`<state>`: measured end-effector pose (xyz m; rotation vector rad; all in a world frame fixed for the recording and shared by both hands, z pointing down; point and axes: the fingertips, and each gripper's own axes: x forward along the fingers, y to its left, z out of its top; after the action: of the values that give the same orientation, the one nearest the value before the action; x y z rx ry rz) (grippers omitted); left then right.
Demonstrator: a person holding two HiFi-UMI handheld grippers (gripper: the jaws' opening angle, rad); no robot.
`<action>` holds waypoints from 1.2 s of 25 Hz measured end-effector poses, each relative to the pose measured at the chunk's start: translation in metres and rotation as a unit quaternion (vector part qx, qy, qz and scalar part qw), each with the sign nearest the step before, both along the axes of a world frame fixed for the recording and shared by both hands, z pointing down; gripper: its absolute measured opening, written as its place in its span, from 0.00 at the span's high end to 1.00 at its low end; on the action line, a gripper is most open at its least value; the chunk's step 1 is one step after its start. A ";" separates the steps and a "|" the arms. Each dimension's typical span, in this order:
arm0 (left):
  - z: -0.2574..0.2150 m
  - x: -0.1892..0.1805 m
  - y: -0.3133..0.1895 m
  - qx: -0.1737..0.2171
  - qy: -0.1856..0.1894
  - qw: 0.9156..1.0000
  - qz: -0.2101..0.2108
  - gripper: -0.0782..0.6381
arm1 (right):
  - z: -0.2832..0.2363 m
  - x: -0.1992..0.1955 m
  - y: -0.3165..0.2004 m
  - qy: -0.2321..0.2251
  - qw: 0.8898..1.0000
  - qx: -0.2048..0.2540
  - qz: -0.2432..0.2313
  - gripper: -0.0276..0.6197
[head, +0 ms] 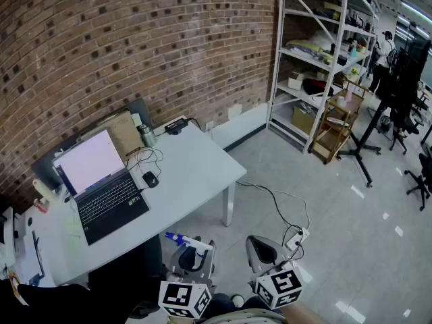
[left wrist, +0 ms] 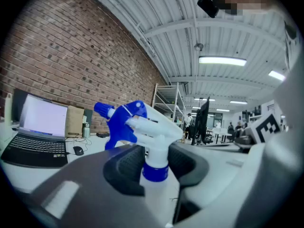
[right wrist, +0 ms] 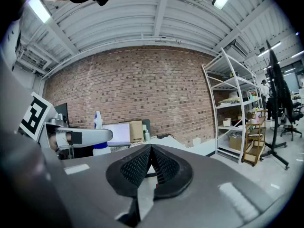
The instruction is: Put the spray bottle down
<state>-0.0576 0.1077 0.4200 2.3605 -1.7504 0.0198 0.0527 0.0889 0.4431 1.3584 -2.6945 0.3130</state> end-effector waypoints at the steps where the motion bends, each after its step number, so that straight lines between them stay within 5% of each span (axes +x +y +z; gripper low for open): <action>1: 0.000 0.002 -0.004 0.000 0.003 1.000 -0.001 0.70 | -0.001 0.002 -0.004 0.000 1.000 0.002 0.001 0.96; 11: -0.001 0.007 -0.065 0.010 0.000 1.000 0.003 0.70 | 0.005 0.001 -0.058 0.006 1.000 -0.004 -0.004 0.96; 30: -0.003 -0.039 -0.300 0.020 -0.017 1.000 0.010 0.70 | 0.014 -0.046 -0.276 0.027 1.000 -0.014 -0.003 0.96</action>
<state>-0.0966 -0.1921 0.4166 2.4199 -1.7571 0.0289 0.0068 -0.1871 0.4574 1.3307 -2.6399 0.3061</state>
